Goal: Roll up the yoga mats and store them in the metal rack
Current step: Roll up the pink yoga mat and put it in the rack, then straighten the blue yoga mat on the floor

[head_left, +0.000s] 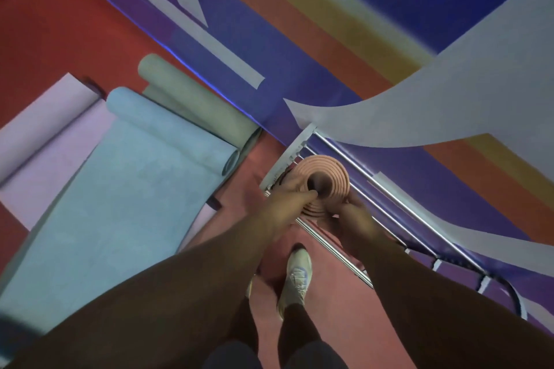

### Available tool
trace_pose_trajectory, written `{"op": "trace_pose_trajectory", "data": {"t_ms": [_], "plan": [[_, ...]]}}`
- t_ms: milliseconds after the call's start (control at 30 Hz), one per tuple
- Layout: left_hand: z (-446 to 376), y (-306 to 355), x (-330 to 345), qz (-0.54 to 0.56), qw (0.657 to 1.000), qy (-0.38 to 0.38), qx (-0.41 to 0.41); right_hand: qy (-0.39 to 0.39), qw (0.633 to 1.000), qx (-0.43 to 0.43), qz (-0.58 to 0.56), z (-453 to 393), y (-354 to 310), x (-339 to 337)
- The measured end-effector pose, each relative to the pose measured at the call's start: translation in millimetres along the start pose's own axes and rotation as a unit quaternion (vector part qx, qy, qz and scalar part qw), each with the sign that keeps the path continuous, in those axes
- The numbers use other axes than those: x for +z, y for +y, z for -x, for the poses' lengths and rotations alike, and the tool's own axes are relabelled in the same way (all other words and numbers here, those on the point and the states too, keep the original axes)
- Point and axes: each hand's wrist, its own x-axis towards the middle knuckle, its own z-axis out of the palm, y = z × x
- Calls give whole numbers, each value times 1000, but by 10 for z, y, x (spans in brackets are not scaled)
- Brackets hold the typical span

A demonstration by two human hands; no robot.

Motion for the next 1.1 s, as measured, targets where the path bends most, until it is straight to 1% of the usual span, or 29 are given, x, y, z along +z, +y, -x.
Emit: {"op": "trace_pose_trajectory", "data": {"t_ms": [100, 167, 233, 333, 433, 500, 600, 667, 767, 867, 933, 1000, 1100], "plan": [[19, -31, 43, 17, 999, 30, 10, -31, 999, 24, 27, -52, -43, -46], [102, -12, 41, 24, 999, 41, 3, -31, 997, 43, 60, 4, -115, -60], [237, 17, 18, 31, 998, 60, -9, -36, 994, 44, 91, 105, -179, -85], [500, -5, -33, 46, 995, 87, 2, -58, 991, 27, 115, 352, -238, -90], [828, -79, -146, 63, 989, 130, 6, -70, 986, -28, 146, 593, -229, -4], [1117, -115, -247, 75, 985, 157, 15, -110, 977, -33, 182, 785, -212, 139], [1572, -267, -463, 68, 977, 191, 62, -192, 953, -53, 229, 1066, -113, 448], [1916, -437, -649, 44, 972, 214, 87, -211, 933, -84, 281, 1219, 6, 674], [2415, -782, -992, 43, 963, 249, 93, -232, 914, -87, 320, 1504, 260, 1053], [2941, -1265, -1371, 58, 950, 292, 97, -252, 885, -104, 376, 1872, 607, 1457], [3327, -1746, -1672, 56, 939, 325, 97, -280, 859, -100, 416, 2162, 990, 1779], [3705, -2311, -1980, 52, 930, 353, 87, -299, 842, -88, 441, 2464, 1440, 2114], [4315, -3271, -2437, 47, 921, 380, 70, -311, 812, -96, 485, 2945, 2268, 2603]]}}
